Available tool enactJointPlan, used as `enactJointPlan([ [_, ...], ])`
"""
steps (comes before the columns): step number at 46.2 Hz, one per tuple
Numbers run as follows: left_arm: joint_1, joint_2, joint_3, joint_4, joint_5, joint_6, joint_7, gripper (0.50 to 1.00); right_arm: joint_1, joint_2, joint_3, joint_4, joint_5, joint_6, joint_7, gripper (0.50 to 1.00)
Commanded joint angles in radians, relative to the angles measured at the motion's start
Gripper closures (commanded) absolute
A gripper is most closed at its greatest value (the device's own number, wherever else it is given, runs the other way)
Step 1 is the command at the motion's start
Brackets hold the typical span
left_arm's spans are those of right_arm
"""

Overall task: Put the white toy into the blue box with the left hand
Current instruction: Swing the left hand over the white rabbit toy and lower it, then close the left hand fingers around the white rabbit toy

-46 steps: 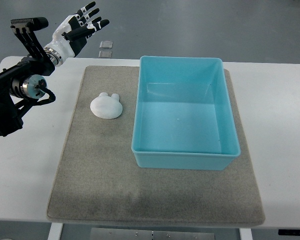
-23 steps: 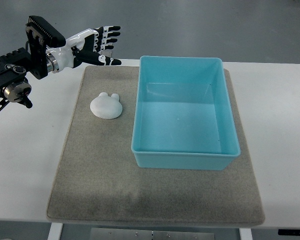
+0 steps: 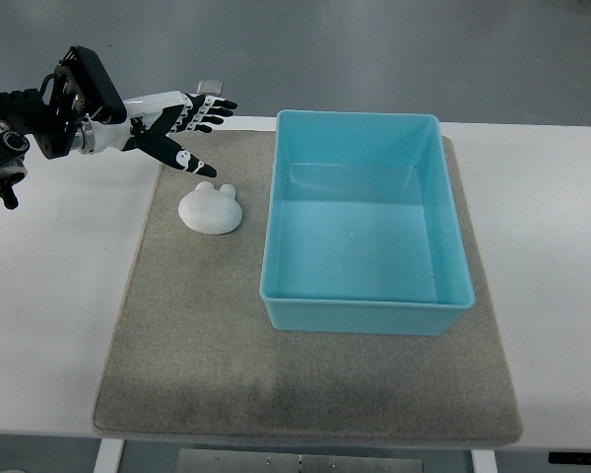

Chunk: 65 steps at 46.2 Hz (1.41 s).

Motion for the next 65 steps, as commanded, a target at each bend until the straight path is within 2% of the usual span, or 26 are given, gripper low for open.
enactJointPlan([
  [1, -0.01, 0.009, -0.001, -0.02, 0.051, -0.002, 0.0, 0.51, 0.0, 0.0, 0.0, 0.0, 0.0, 0.0, 0.0, 0.564],
  [17, -0.025, 0.009, -0.027, -0.069, 0.419, -0.018, -0.017, 0.51, 0.0, 0.0, 0.0, 0.0, 0.0, 0.0, 0.0, 0.564],
  [32, -0.042, 0.009, -0.021, -0.12, 0.527, -0.021, -0.028, 0.512, 0.0, 0.0, 0.0, 0.0, 0.0, 0.0, 0.0, 0.564],
  [39, -0.036, 0.0, -0.018, -0.12, 0.625, -0.015, -0.052, 0.519, 0.0, 0.0, 0.0, 0.0, 0.0, 0.0, 0.0, 0.564],
  [49, -0.021, -0.036, -0.012, -0.106, 0.636, -0.01, -0.054, 0.525, 0.0, 0.0, 0.0, 0.0, 0.0, 0.0, 0.0, 0.564],
  [51, -0.016, -0.043, -0.012, -0.102, 0.637, -0.007, -0.055, 0.536, 0.0, 0.0, 0.001, 0.0, 0.0, 0.0, 0.0, 0.564],
  [54, -0.01, -0.048, -0.011, -0.083, 0.64, 0.005, -0.055, 0.602, 0.0, 0.0, 0.0, 0.0, 0.0, 0.0, 0.0, 0.564],
  [59, -0.008, -0.051, -0.011, -0.063, 0.643, 0.044, -0.057, 0.617, -0.002, 0.0, 0.0, 0.0, 0.0, 0.0, 0.0, 0.564],
  [65, -0.005, -0.051, -0.011, -0.057, 0.643, 0.045, -0.057, 0.624, -0.002, 0.0, 0.0, 0.001, 0.0, 0.0, 0.0, 0.564],
])
